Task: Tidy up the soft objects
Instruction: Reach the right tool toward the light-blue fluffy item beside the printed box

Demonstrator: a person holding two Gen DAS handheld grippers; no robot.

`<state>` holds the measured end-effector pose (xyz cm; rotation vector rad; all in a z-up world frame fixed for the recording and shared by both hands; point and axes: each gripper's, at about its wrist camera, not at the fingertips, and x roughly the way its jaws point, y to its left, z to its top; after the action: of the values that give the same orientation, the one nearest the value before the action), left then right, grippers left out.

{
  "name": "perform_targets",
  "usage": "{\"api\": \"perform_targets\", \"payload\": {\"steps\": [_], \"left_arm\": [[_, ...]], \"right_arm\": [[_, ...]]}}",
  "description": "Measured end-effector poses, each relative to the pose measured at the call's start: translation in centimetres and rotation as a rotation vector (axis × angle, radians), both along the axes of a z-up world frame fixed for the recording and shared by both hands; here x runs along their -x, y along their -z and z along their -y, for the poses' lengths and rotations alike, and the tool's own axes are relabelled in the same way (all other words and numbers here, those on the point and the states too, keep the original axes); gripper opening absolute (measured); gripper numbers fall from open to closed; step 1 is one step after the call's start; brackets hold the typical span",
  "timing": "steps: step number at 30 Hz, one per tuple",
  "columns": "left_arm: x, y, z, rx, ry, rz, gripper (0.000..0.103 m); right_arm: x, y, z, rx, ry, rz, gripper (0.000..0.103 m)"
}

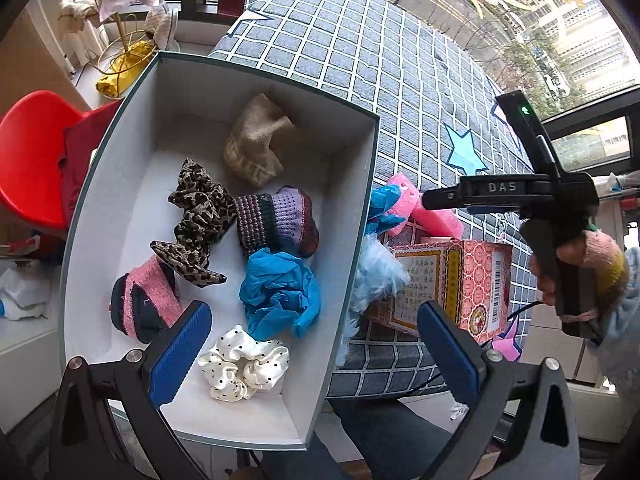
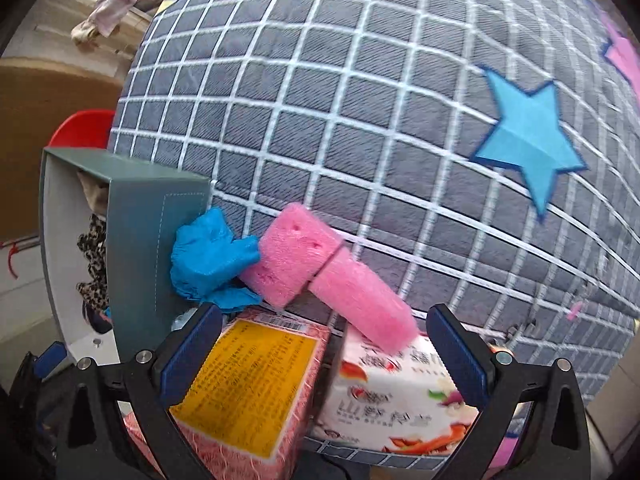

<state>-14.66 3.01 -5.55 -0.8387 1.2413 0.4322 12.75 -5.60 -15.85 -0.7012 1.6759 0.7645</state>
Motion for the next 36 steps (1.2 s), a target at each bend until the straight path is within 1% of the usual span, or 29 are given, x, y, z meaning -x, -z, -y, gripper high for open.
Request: {"api": "perform_targets", "payload": {"steps": [2, 6, 8, 10, 12, 14, 16, 17, 18, 19, 20, 23, 25, 29, 31, 33, 34, 36], "left_arm": [[0.0, 0.0, 0.0, 0.002, -0.011, -0.009, 0.103], [0.2, -0.1, 0.1, -0.006, -0.036, -0.032, 0.103], [0.4, -0.1, 0.1, -0.005, -0.052, -0.041, 0.103], [0.6, -0.2, 0.2, -0.006, -0.070, -0.051, 0.103], [0.6, -0.1, 0.3, -0.004, -0.086, -0.061, 0.103], [0.5, 0.0, 0.5, 0.000, -0.095, -0.068, 0.103], [0.2, 0.1, 0.7, 0.000, -0.092, -0.075, 0.103], [0.0, 0.1, 0.8, 0.001, -0.089, -0.077, 0.103], [-0.3, 0.1, 1.0, 0.003, -0.086, -0.079, 0.103], [-0.6, 0.2, 1.1, 0.004, -0.082, -0.079, 0.103], [-0.9, 0.2, 1.2, 0.005, -0.077, -0.077, 0.103], [-1.8, 0.2, 1.5, 0.005, -0.059, -0.074, 0.103], [-2.5, 0.3, 1.7, 0.003, -0.045, -0.072, 0.103], [-3.8, 0.0, 2.0, -0.002, -0.024, -0.063, 0.103], [-4.3, -0.1, 2.0, -0.005, -0.021, -0.060, 0.103], [-4.6, -0.2, 1.9, -0.001, -0.029, -0.054, 0.103], [-4.7, -0.3, 1.8, -0.001, -0.032, -0.053, 0.103], [-4.6, -0.5, 1.7, -0.009, -0.037, -0.055, 0.103]], "right_arm": [[0.2, 0.3, -0.7, -0.017, -0.046, -0.016, 0.103], [1.4, 0.8, -3.0, -0.062, -0.186, -0.053, 0.103], [2.3, 1.5, -4.0, -0.068, -0.262, -0.079, 0.103], [3.3, 2.4, -4.7, -0.052, -0.334, -0.080, 0.103], [4.2, 3.7, -5.4, -0.009, -0.418, -0.039, 0.103], [4.6, 5.0, -5.6, 0.036, -0.469, -0.016, 0.103], [4.1, 5.9, -5.5, 0.066, -0.457, 0.012, 0.103], [3.6, 6.3, -5.4, 0.082, -0.440, 0.044, 0.103], [3.0, 6.4, -5.2, 0.094, -0.419, 0.072, 0.103], [2.2, 6.3, -4.9, 0.090, -0.376, 0.087, 0.103], [1.6, 6.2, -4.6, 0.086, -0.349, 0.098, 0.103], [-0.6, 5.3, -3.4, 0.083, -0.286, 0.169, 0.103], [-2.3, 4.9, -2.5, 0.099, -0.246, 0.221, 0.103], [-6.7, 3.7, 0.6, 0.151, -0.104, 0.320, 0.103], [-8.1, 2.6, 2.0, 0.120, -0.031, 0.312, 0.103], [-8.8, 1.3, 3.1, 0.058, 0.031, 0.255, 0.103], [-8.7, 0.5, 3.3, 0.017, 0.049, 0.213, 0.103], [-8.0, -0.6, 3.1, -0.044, 0.033, 0.156, 0.103]]}}
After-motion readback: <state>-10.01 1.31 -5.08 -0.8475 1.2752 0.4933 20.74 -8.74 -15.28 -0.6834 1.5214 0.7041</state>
